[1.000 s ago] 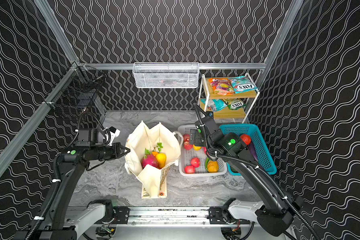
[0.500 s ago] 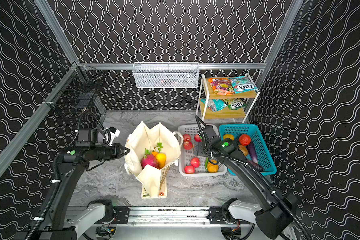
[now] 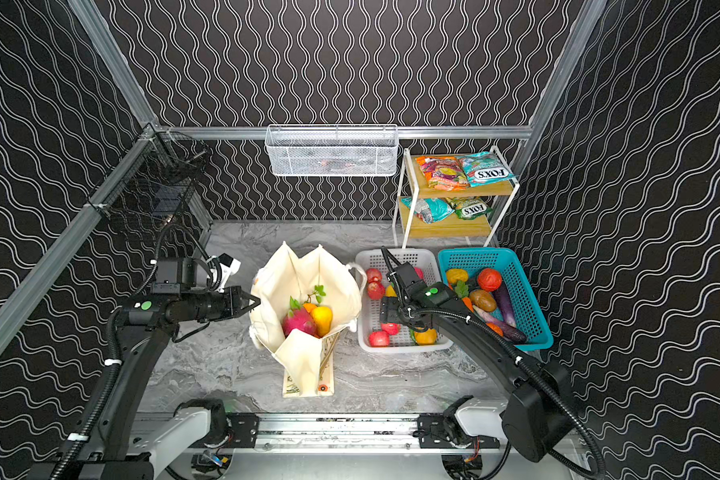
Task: Place the food into the grocery bag and tie it
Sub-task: 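Lower the right gripper onto a red apple in the basket and grasp it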
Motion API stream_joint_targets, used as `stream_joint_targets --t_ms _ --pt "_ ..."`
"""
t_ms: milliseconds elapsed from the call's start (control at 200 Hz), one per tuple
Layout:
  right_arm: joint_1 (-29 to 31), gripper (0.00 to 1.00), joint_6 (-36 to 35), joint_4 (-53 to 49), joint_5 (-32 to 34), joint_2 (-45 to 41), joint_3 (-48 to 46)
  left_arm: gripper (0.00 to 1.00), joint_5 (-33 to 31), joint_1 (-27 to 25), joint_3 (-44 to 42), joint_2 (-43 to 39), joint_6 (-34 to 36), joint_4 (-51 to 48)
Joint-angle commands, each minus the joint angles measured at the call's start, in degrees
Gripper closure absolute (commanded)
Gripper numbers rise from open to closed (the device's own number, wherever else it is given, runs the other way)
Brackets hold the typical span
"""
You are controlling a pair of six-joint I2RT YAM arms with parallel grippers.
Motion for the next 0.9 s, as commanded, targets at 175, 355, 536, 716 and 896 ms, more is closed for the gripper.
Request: stream_joint_targets --t_ms 175,355,536,716,896 --pt "0.09 0.14 4.66 6.67 -1.99 4.56 -1.78 1.00 1.57 0.04 -0.23 -0.07 0.42 0.30" --pt "0.05 0.12 5.55 8.20 -0.99 7.57 -2.73 1.00 1.65 0.00 -0.34 0.13 0.58 0.47" --pt "0.06 0.10 5.76 10.02 -1.36 9.84 -4.59 1.00 1.77 0.01 -0.23 0.36 0.68 0.65" --pt "0.05 0.09 6.30 11.68 -1.62 11.74 -5.55 1.00 1.80 0.00 -0.23 0.47 0.77 0.74" --pt "0.04 0.10 6.57 13.00 -2.03 13.57 -5.40 1.00 1.85 0.04 -0.32 0.53 0.77 0.90"
